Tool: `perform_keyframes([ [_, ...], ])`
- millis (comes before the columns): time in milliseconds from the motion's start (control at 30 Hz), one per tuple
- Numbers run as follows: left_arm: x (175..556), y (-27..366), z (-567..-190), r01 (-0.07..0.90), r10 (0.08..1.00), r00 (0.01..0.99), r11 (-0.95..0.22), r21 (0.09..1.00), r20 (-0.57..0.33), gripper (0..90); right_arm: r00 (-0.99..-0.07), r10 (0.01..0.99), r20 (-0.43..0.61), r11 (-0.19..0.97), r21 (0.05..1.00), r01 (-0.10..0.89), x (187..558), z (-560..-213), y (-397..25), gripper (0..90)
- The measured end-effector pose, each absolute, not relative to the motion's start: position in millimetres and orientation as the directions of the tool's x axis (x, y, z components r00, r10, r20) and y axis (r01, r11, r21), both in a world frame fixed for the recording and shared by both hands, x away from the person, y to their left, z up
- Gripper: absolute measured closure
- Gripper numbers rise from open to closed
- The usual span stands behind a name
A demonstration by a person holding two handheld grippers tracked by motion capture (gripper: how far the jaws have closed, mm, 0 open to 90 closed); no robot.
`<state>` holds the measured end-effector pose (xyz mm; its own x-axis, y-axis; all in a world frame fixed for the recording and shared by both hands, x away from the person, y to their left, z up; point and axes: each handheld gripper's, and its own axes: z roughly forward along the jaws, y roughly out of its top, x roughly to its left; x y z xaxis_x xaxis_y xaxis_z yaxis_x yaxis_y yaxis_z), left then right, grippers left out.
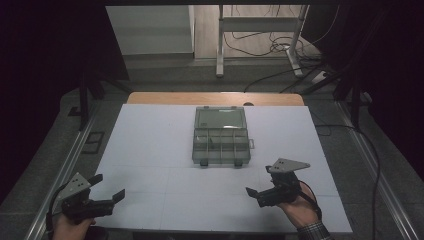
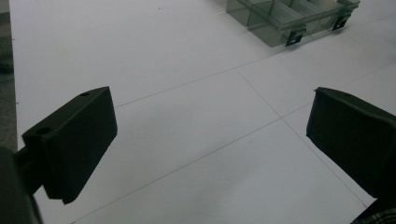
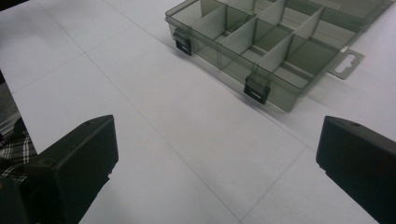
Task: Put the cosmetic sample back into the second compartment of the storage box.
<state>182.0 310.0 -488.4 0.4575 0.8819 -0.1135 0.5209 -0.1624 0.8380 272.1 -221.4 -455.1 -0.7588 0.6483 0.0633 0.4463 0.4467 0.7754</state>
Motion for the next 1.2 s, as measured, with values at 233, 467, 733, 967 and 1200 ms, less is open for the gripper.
perform_keyframes([
  [233,182,310,-489,0.522,0.882,0.457,-0.158,0.838,-0.119,2.1,-0.744,0.666,0.060,0.437,0.776,0.454,265,-454,-234,0.0],
  [467,182,310,-489,0.522,0.882,0.456,-0.157,0.838,-0.119,2.1,-0.734,0.678,0.044,0.442,0.774,0.454,256,-452,-245,0.0],
  [733,182,311,-489,0.523,0.882,0.456,-0.153,0.839,-0.124,2.1,-0.706,0.706,0.051,0.410,0.784,0.467,250,-451,-259,0.0],
  [967,182,311,-489,0.524,0.882,0.454,-0.150,0.838,-0.127,2.1,-0.676,0.736,0.041,0.394,0.786,0.477,246,-450,-273,0.0],
  [1200,182,311,-489,0.526,0.882,0.453,-0.148,0.838,-0.128,2.1,-0.634,0.772,0.054,0.349,0.797,0.493,238,-449,-286,0.0],
])
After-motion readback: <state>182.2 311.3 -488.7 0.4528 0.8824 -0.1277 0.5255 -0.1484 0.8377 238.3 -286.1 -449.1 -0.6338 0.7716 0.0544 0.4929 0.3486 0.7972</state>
